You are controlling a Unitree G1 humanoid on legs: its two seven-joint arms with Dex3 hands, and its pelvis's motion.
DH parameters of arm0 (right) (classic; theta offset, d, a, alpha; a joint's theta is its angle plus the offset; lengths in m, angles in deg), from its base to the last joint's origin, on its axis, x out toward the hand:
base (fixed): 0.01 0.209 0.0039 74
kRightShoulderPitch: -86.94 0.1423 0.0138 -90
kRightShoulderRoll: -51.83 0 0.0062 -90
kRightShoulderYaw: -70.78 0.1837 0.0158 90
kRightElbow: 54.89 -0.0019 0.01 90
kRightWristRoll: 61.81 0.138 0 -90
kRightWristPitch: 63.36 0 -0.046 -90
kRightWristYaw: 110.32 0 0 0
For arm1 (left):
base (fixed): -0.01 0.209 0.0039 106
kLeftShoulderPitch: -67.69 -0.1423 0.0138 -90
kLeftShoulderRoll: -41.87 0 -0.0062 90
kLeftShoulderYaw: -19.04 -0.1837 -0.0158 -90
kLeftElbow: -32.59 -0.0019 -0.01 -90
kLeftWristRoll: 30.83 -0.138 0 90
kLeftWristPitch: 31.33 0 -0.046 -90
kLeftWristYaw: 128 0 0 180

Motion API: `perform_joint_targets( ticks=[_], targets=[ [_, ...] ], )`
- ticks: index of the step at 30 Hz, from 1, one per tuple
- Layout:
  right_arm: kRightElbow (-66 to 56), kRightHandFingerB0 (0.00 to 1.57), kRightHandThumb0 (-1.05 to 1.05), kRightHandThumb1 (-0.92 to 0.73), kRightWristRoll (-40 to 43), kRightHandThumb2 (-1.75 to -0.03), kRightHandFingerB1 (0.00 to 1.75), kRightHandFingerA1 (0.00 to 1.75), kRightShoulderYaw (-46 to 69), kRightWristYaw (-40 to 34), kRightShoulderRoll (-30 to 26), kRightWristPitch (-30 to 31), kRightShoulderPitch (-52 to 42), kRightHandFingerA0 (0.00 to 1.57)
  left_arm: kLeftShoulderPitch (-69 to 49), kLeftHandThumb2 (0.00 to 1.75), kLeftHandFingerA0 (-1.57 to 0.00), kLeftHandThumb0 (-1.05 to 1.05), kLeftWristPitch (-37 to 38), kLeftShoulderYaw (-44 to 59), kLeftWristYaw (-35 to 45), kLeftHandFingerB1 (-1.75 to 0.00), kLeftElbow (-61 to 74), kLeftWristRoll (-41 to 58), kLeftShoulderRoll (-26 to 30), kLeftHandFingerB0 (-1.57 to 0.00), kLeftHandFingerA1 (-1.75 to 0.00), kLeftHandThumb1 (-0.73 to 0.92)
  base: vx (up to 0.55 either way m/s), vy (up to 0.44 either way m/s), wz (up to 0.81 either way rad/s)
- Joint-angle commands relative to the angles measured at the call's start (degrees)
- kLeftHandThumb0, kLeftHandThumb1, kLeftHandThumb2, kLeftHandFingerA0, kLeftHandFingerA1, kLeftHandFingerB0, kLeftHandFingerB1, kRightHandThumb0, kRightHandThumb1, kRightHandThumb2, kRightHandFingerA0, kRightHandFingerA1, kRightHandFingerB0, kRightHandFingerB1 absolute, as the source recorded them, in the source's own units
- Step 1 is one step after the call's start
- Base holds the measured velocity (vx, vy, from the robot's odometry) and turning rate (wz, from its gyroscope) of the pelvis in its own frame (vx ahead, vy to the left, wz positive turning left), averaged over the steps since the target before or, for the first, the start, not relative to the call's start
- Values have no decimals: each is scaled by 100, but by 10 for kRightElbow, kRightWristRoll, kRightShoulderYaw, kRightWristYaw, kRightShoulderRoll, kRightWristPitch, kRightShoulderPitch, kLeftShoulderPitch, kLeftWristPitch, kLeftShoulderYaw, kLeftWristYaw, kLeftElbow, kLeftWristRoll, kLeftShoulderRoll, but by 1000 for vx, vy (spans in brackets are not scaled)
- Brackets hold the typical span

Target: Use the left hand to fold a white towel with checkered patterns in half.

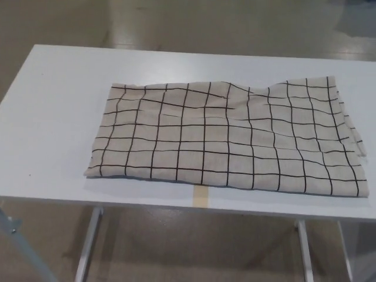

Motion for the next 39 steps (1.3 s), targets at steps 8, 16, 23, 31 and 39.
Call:
perform_joint_targets(
  ticks=[8, 16, 23, 31, 39],
  targets=[
    [-44, 51, -18, -66, 54, -60, 50, 60, 29, 5, 27, -13, -12, 47, -1, 65, -32, -36, 68, 33, 41, -37, -4, 82, -1, -19, -42, 49, 0, 0, 0],
    [-90, 52, -18, -66, 50, -60, 50, 60, 11, 3, 41, 3, -30, 47, -32, 74, 0, -65, 104, 14, 60, -14, 87, 86, -12, 0, -15, 40, 0, 0, 0],
    [-192, 51, -18, -65, 40, -59, 49, 58, -56, 19, 83, 16, -104, 47, -66, 75, 0, -75, 294, -14, 1, -2, 243, -9, -25, 0, -14, 45, 0, 0, 0],
    [-142, 47, -24, -67, 18, -60, 45, 52, -90, 64, 52, -31, -117, 42, -21, 78, 0, -67, 372, -12, -28, -9, 454, -132, -10, 0, -18, 40, 0, 0, 0],
    [-126, 47, -26, -67, 13, -60, 46, 52, -98, 51, 49, -39, -114, 42, 53, 74, -1, -57, 305, -76, -18, -17, 466, -190, 19, -6, -20, 37, 0, 0, 0]
  ],
)
